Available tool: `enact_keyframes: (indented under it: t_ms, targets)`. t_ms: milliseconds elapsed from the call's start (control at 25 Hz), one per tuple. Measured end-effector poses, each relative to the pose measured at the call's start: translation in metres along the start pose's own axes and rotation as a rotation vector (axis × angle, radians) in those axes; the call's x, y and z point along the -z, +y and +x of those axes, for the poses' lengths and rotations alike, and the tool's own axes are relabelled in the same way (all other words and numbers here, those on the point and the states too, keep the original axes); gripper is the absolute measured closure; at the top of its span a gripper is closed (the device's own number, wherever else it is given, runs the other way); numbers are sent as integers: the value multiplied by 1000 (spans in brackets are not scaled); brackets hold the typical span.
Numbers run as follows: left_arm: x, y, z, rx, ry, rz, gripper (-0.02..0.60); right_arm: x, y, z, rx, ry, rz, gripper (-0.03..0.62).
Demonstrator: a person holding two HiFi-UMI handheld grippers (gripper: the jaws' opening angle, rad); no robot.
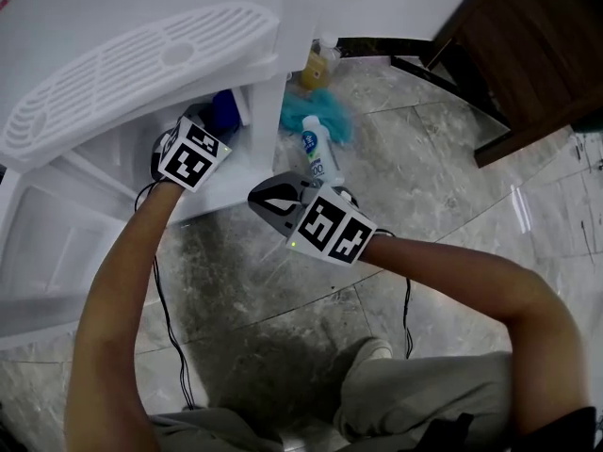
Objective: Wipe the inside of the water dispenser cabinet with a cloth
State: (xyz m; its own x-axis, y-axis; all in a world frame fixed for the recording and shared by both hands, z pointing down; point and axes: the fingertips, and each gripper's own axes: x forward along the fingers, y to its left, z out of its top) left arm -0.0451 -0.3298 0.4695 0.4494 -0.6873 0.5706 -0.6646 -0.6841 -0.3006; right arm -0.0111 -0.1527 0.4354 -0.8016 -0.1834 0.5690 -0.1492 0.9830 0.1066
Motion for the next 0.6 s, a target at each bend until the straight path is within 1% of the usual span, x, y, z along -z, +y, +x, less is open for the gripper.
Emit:
enact_keyframes:
  t_ms: [80,160,360,520,600]
  targets:
    - [-20,0,-20,-2,-66,-6,479,-4,4,0,-6,5,-13,595]
    - [-39,3,-38,-15,-129,-31,479,-8,8,1,-11,9,-30,595]
    - [-71,9,-73,-52,-235,-84,479,-20,17,5,-22,26,-95,595]
    - [-104,7,-99,-87,-338,-106,479,-27,22,7,-35,28,-117,595]
    - [-117,9,-109,-116,-388,-135,480,-29,25,7,-42,29,-122,595]
